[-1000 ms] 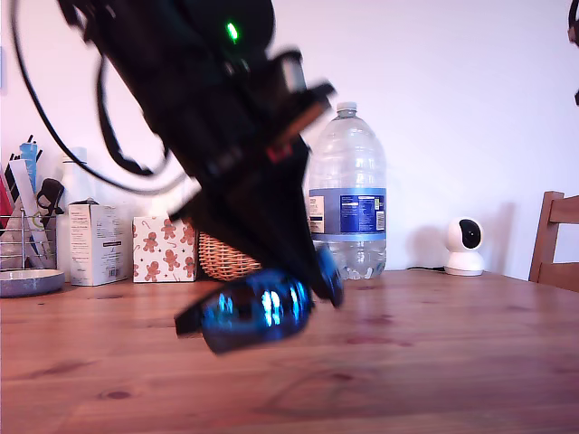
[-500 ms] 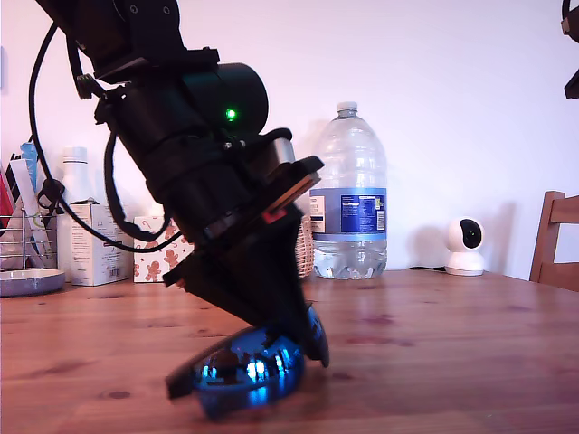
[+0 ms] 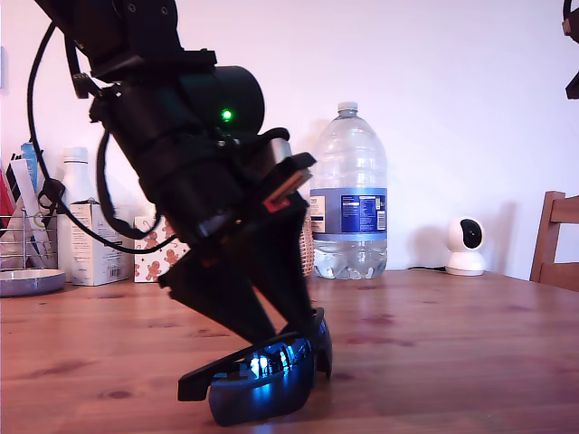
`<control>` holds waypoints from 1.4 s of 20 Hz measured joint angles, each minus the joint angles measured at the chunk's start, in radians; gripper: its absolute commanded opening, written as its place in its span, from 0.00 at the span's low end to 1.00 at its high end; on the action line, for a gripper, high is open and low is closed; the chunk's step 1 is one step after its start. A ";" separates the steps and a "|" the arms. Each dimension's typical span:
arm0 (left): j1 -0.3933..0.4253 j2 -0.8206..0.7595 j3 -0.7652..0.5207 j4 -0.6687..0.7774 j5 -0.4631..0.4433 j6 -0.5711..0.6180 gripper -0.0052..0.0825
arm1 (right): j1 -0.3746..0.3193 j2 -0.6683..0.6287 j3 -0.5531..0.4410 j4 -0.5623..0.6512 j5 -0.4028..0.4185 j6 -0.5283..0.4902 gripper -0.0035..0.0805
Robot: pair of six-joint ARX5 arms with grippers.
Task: Pick up the sunglasses and close them, then place them back on the table
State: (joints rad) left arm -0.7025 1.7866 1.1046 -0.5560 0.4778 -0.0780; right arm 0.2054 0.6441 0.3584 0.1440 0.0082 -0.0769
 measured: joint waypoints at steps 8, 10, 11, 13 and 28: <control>0.058 -0.220 0.018 -0.010 -0.029 0.068 0.03 | 0.000 0.000 0.000 -0.019 0.000 0.023 0.03; 0.063 -0.257 0.018 0.021 -0.063 0.106 0.03 | -0.001 0.000 0.000 -0.039 0.002 0.074 0.03; 0.066 -0.269 0.019 0.048 -0.069 0.155 0.03 | -0.006 0.000 0.000 -0.053 0.003 0.079 0.03; 0.082 -0.289 0.019 0.109 -0.116 0.167 0.03 | -0.035 0.000 0.000 -0.088 0.009 0.074 0.03; 0.466 -0.715 -0.457 0.570 -0.264 0.105 0.03 | -0.298 -0.114 0.000 -0.121 -0.070 0.076 0.03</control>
State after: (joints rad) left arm -0.2363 1.0721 0.6479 0.0135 0.2134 0.0265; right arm -0.0921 0.5304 0.3584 0.0227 -0.0616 -0.0006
